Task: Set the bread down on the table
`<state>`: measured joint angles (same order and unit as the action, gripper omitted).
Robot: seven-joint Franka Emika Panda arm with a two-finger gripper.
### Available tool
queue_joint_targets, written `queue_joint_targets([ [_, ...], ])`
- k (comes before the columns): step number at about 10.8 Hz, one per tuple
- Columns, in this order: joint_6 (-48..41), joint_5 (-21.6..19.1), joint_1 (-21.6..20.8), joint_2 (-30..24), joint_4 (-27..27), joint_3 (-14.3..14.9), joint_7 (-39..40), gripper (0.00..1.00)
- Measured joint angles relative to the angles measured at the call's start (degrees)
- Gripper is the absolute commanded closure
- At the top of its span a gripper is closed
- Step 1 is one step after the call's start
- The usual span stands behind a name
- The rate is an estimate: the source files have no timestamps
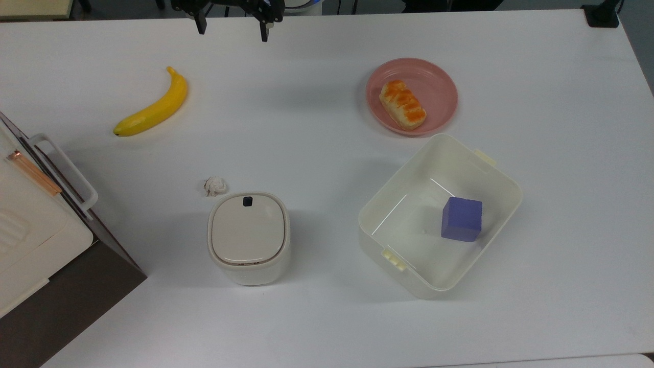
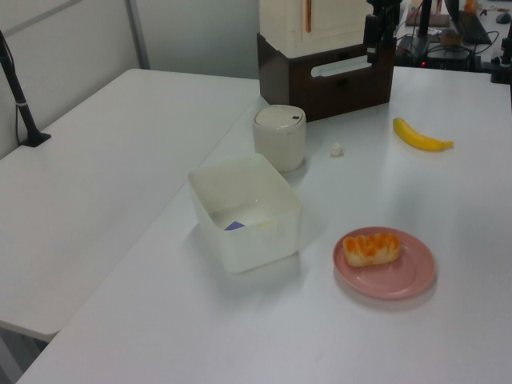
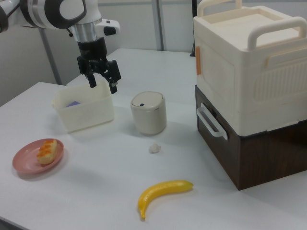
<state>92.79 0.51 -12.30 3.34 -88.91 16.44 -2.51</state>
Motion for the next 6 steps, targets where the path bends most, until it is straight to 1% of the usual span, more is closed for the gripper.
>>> queue_joint_targets([
  [4, 0.0, 0.0, -0.1, 0.0, -0.7, -0.2, 0.2, 0.0],
  [5, 0.0, 0.0, -0.2, 0.0, -1.6, -0.8, 0.2, 0.0],
  [6, 0.0, 0.0, -0.2, 0.0, -2.9, -2.1, 0.4, 0.0],
])
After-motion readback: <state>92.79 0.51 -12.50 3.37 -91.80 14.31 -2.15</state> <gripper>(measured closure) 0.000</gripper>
